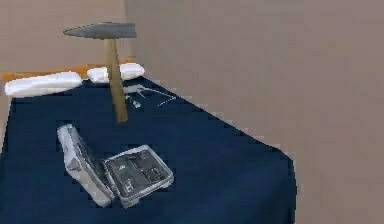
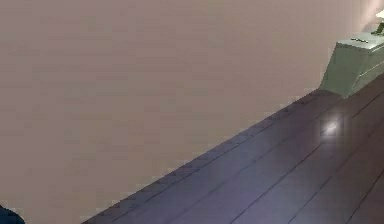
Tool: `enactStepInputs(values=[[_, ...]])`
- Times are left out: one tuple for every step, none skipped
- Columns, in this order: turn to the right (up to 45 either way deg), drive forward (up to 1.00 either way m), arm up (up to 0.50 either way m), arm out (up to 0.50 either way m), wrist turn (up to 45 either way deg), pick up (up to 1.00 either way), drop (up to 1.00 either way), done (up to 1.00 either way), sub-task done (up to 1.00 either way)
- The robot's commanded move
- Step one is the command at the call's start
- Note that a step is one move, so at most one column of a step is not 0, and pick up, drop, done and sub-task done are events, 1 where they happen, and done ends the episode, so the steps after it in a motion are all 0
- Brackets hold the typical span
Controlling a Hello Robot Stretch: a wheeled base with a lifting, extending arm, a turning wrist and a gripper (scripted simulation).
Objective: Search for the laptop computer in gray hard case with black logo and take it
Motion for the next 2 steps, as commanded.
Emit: enactStepInputs(values=[[-45.0, 0.00, 0.00, 0.00, 0.0, 0.00, 0.00, 0.00, 0.00], [-45.0, 0.00, 0.00, 0.00, 0.0, 0.00, 0.00, 0.00, 0.00]])
